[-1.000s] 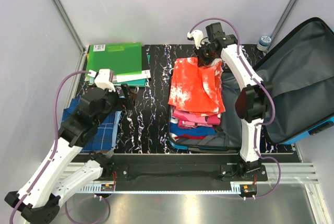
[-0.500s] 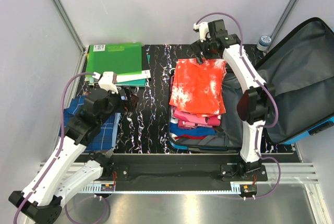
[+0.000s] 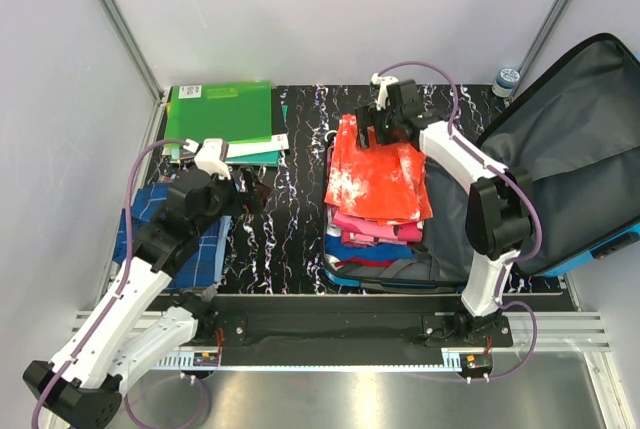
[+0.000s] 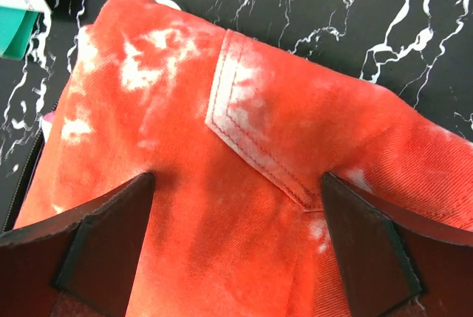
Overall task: Pack the luggage
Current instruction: Place the clothes in the luggage.
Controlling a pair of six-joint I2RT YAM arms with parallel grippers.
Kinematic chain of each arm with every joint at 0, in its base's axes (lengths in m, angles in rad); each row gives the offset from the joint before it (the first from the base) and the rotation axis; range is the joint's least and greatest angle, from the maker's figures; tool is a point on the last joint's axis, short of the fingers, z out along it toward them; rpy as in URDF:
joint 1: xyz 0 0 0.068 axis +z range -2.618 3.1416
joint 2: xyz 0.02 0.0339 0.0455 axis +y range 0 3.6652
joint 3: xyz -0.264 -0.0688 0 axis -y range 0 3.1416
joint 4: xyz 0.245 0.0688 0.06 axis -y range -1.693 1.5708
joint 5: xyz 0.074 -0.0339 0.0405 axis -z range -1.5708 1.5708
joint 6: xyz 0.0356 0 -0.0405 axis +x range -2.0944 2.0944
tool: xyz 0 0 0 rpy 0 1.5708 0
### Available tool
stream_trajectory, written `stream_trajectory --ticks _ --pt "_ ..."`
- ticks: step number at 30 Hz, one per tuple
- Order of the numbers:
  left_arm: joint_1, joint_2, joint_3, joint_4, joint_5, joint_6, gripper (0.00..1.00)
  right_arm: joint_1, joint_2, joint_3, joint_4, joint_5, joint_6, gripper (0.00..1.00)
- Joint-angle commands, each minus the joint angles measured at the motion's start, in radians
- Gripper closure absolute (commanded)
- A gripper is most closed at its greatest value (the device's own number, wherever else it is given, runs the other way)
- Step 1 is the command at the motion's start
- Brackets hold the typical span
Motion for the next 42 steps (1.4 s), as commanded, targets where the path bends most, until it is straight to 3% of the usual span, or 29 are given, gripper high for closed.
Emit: stream_trajectory --ticks 1,11,20,29,34,42 --pt "0.016 -0.007 -0.02 0.079 0.041 0.003 0.01 0.095 -0.019 -0.15 -0.008 -0.006 0.119 0.01" --pt "0.039 -0.032 -0.046 0.083 0.051 0.014 0.01 0.158 -0.037 -0.378 -0.008 0.014 0.279 0.02" --pt "0.048 -0.032 -0.051 0.085 0.052 0.012 0.01 0.201 -0.068 -0.463 -0.019 -0.015 0.276 0.02" --pt "0.05 -0.043 -0.064 0.082 0.052 0.006 0.01 0.2 -0.239 -0.284 -0.172 0.046 0.245 0.0" --pt "0.051 -0.03 -0.063 0.085 0.054 0.003 0.01 0.2 -0.307 -0.093 -0.221 0.107 0.19 0.0" --pt "0.051 -0.04 -0.068 0.083 0.07 0.005 0.01 0.154 -0.079 0.21 -0.212 0.198 0.141 0.0"
